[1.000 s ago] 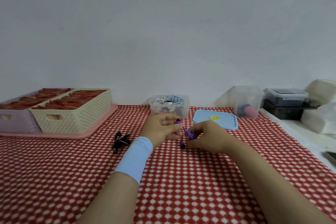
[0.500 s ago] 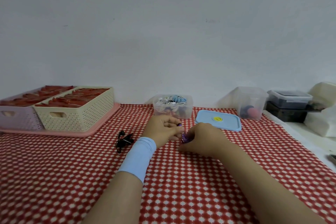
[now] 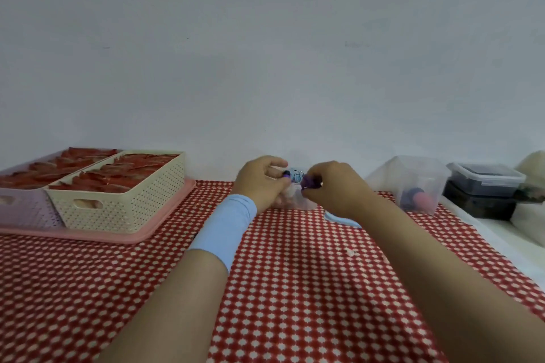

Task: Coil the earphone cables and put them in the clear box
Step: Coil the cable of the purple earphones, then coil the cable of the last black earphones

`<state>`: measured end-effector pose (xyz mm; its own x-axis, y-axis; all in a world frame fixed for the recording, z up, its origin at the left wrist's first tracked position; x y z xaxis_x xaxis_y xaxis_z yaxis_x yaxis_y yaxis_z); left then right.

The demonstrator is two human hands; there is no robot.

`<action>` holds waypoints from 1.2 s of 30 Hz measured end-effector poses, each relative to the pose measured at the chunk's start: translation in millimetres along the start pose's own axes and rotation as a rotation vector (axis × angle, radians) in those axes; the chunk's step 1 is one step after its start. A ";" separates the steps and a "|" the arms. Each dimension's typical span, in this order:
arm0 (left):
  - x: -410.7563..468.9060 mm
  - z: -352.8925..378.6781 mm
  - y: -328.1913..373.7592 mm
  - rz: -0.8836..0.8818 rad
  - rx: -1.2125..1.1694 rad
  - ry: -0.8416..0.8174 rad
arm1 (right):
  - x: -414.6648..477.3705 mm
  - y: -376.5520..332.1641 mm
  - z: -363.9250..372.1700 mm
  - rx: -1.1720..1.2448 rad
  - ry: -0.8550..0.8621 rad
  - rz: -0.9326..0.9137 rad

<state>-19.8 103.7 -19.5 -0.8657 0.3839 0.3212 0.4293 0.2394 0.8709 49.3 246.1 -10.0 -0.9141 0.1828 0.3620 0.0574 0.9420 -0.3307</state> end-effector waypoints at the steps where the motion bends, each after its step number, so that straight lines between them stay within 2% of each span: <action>1: 11.3 -5.5 2.4 0.012 0.055 0.008 | 12.4 -3.3 -3.3 -0.012 0.010 -0.026; 8: 77.6 -8.2 -5.0 -0.013 0.273 -0.043 | 89.1 -0.1 -2.0 -0.026 -0.026 -0.076; 14: 115.2 30.9 -25.3 -0.019 0.376 -0.170 | 123.4 47.4 23.8 0.099 -0.080 0.121; 16: 121.2 38.5 -34.7 -0.021 0.432 -0.225 | 126.5 58.4 36.2 0.123 -0.112 0.147; 20: 125.6 43.2 -55.1 -0.044 0.530 -0.317 | 128.4 73.8 57.1 0.020 -0.233 0.186; 25: 121.8 38.4 -47.4 0.065 0.446 -0.242 | 130.0 75.6 48.0 0.054 -0.160 0.130; 27: 118.7 47.9 -45.1 0.092 0.486 -0.304 | 127.7 79.0 48.2 -0.013 -0.160 0.131; 30: 111.5 64.0 -50.5 0.063 0.606 -0.460 | 119.6 85.0 60.0 -0.123 -0.274 0.152; 34: 108.6 66.3 -48.1 0.092 0.681 -0.446 | 110.4 77.2 52.6 -0.082 -0.193 0.103; 36: 102.6 69.3 -48.6 0.088 0.686 -0.480 | 104.9 70.8 54.2 -0.121 -0.244 0.075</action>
<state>-111.6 193.3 -54.6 -0.6847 0.7272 0.0491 0.6859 0.6201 0.3808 -64.3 316.7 -42.6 -0.9741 0.1943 0.1153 0.1630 0.9577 -0.2371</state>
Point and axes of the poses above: each hand's wrist, its own x-axis towards the middle knuckle, its own z-axis out of the palm, y = z × x, the point moved 8 cm from there along x, towards the middle knuckle, and after that the axes turned 3 degrees about -x, right-handed, at the moved point
